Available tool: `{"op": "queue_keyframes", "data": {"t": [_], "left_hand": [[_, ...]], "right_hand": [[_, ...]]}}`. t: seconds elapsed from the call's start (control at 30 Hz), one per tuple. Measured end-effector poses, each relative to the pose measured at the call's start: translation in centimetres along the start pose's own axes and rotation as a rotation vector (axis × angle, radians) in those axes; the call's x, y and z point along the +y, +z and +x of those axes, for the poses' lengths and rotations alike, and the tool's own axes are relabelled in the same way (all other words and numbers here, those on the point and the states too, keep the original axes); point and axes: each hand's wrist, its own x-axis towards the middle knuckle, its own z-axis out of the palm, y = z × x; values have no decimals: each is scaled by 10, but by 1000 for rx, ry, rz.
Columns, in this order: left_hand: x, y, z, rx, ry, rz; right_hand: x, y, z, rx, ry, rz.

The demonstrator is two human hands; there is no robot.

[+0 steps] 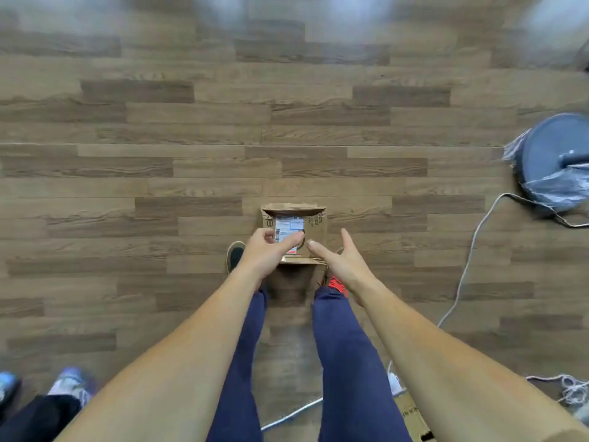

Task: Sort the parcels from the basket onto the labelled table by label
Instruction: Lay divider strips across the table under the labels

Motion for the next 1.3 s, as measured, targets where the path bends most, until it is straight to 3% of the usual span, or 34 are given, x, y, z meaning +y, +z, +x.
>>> {"op": "queue_keyframes", "data": {"t": [0.27,0.4,0.53,0.63,0.8,0.93,1.1,1.3], "left_hand": [[-116,47,286,122,-159,-133],[-135,48,310,160,-155,-205],[-92,22,232,141,-186,-248],[-10,-19,128,109,-183,-228],[142,-97,-45,166,105,-83],[232,-149,-135,283,346,-113],[270,-179,-208,380,562,-239],[272,-184,-264,369,648,-286]], "right_hand": [[96,34,300,44,75,56],[113,37,332,57,78,169],[74,18,251,-16,105,216],[8,-9,144,-43,87,204],[-136,-64,-18,-41,-122,200],[-230,-96,-117,5,-386,198],[-281,-112,-199,38,-625,192],[-281,-115,-256,41,-729,264]]}}
